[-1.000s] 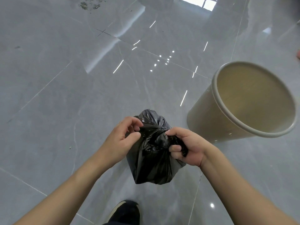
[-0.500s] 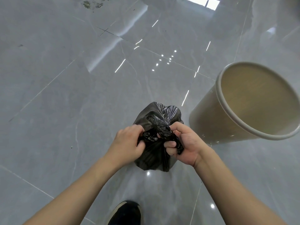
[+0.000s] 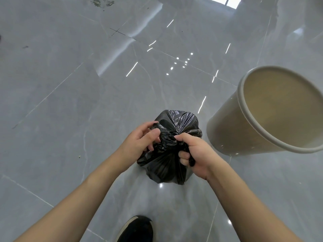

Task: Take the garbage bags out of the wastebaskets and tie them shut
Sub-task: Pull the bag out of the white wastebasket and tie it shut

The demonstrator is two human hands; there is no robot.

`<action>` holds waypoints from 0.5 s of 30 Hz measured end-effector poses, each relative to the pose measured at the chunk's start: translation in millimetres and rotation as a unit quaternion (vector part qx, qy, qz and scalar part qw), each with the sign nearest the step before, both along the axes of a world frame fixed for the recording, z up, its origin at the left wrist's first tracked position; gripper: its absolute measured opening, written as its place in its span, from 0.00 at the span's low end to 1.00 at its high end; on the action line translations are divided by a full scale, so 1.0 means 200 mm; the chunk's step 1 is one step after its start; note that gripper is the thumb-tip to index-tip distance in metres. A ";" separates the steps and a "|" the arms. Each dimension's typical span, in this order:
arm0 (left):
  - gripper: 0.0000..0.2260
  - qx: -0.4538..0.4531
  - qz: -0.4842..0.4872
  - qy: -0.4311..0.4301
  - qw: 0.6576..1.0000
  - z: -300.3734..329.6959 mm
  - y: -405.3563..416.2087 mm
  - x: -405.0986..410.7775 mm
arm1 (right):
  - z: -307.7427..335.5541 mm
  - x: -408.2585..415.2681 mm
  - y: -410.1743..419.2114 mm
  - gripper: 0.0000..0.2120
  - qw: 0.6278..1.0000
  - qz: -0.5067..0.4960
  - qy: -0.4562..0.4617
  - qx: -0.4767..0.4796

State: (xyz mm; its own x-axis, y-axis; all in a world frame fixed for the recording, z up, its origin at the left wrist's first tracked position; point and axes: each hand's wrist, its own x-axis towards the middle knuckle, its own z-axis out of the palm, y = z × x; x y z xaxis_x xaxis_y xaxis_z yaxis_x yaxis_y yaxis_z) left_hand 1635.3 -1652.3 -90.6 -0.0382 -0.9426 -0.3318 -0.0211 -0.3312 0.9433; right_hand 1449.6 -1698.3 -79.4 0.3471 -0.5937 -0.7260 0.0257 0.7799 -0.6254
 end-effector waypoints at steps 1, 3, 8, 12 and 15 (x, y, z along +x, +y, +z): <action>0.17 0.012 -0.011 0.002 1.000 0.00 -0.02 0.00 | 0.00 0.01 0.01 0.06 1.000 0.007 0.020 -0.020; 0.08 0.042 0.002 0.065 0.997 0.00 -0.04 0.00 | 0.00 0.02 0.02 0.12 0.995 0.017 0.071 -0.067; 0.02 0.097 0.128 0.352 0.922 -0.01 -0.05 -0.03 | -0.01 0.03 0.06 0.14 0.948 0.035 0.205 -0.240; 0.05 0.141 0.186 0.442 0.866 -0.03 -0.06 -0.06 | -0.07 0.00 0.10 0.10 0.860 -0.042 0.315 -0.399; 0.08 0.167 0.224 0.421 0.863 -0.06 -0.08 -0.02 | -0.12 -0.07 0.12 0.10 0.830 -0.021 0.325 -0.454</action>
State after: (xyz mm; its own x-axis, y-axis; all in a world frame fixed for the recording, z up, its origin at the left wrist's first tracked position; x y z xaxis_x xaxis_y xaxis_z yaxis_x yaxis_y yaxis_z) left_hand 1631.9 -1669.0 -102.3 -0.0545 -0.7831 -0.6196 0.8266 -0.3835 0.4119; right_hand 1436.6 -1673.4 -103.8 0.0236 -0.9997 0.0012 -0.5313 -0.0135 -0.8471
